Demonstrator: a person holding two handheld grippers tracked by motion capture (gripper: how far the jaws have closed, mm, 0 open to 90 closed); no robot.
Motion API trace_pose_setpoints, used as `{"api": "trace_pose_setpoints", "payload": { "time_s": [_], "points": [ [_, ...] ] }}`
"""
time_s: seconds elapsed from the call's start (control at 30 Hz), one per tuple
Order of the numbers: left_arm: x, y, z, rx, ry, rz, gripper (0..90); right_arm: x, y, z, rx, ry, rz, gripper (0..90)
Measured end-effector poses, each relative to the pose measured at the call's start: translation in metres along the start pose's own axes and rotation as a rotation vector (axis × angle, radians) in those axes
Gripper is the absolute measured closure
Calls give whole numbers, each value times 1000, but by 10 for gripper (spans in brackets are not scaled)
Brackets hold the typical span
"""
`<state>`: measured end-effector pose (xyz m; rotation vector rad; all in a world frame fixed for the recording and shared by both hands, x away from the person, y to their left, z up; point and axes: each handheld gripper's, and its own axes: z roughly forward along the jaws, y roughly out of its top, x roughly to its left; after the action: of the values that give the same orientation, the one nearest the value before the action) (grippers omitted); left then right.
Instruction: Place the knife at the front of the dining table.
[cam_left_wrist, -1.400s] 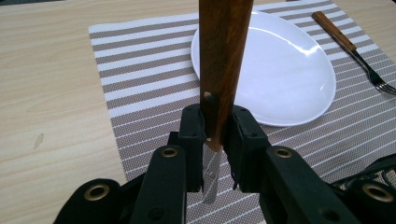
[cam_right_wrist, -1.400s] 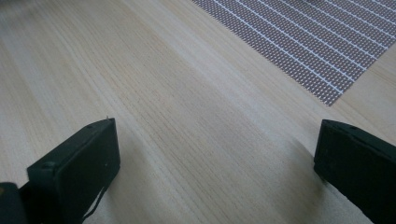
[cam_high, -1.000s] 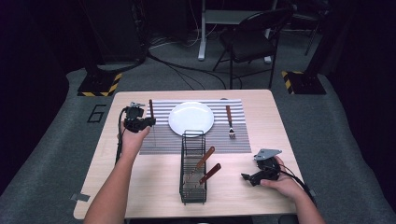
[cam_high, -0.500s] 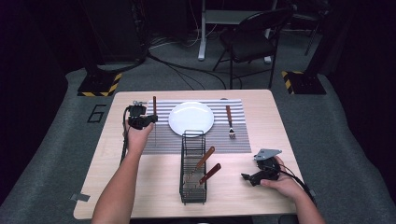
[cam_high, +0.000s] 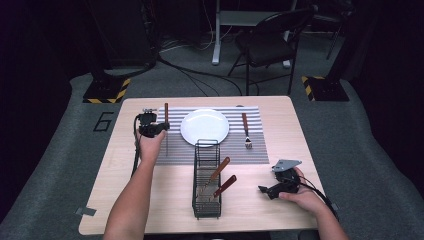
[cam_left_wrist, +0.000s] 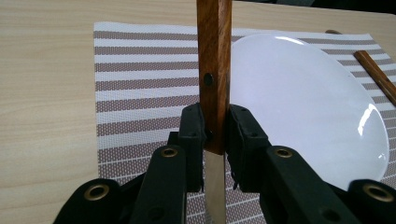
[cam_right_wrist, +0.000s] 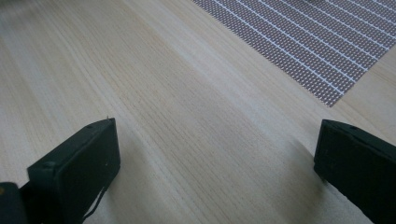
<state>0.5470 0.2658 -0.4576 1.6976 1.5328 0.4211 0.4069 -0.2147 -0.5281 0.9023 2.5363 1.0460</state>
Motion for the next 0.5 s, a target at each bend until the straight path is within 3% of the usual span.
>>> {"api": "trace_pose_setpoints", "payload": {
  "time_s": [0.27, 0.5],
  "points": [
    [9, -3, 13, 0, -3, -62, 759, 0, 0, 0, 1, 0, 0, 0],
    [11, -6, 23, -6, -2, -89, 760, 0, 0, 0, 1, 1, 0, 0]
  ]
}}
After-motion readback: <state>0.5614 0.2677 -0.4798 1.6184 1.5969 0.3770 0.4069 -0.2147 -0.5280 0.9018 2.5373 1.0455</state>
